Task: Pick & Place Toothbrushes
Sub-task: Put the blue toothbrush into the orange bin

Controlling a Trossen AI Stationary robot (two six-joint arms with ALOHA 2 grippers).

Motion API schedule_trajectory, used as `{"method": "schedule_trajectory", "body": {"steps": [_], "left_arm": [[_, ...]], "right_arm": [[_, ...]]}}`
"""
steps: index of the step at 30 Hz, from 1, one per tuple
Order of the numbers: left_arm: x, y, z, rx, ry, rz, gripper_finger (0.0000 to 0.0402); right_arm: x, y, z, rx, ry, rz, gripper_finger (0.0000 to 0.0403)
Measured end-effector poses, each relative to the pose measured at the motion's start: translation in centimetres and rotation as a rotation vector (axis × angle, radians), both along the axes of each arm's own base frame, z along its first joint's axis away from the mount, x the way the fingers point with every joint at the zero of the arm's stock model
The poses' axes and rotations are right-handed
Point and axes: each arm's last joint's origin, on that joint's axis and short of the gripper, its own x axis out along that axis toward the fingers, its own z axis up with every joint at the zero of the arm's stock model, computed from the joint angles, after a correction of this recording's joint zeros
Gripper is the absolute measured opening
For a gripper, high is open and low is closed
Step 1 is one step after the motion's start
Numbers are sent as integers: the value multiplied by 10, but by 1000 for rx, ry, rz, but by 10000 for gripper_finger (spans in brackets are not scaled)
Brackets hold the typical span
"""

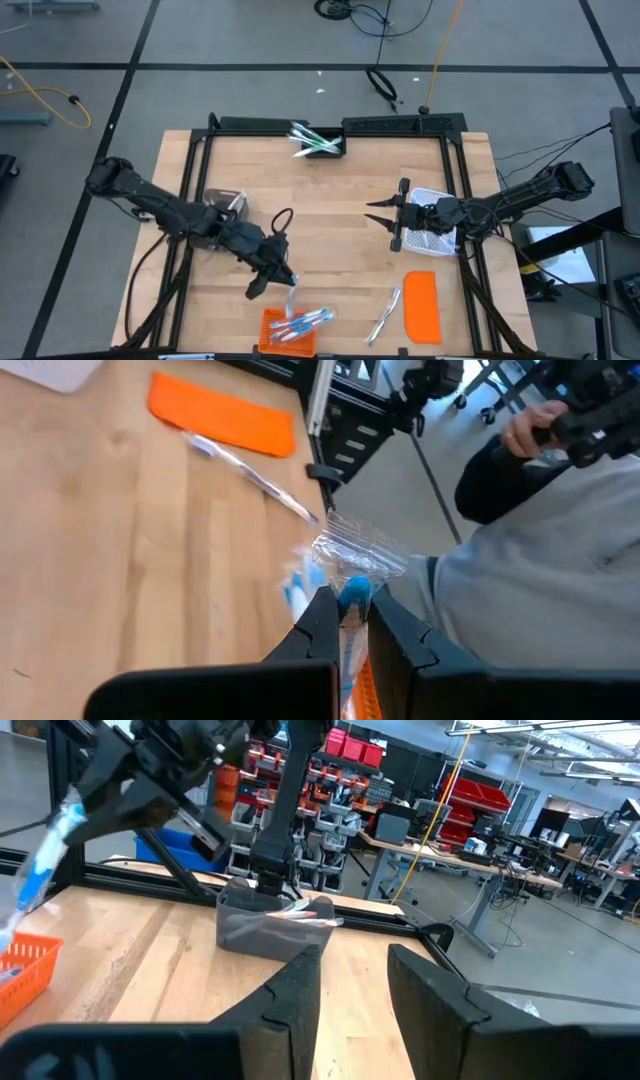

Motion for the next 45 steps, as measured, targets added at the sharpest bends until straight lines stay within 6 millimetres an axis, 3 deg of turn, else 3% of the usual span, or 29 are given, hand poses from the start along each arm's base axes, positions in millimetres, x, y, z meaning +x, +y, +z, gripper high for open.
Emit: {"method": "schedule_trajectory", "body": {"steps": [11,28,45], "left_arm": [[-5,-19,-10,-65,114,15,14],[9,-44,-57,-114,349,30,28],[12,-43,-58,-74,311,21,40]], "right_arm": [[0,0,0,0,1,0,111],[0,0,0,0,1,0,112],[0,0,-2,-5,19,1,112]]}}
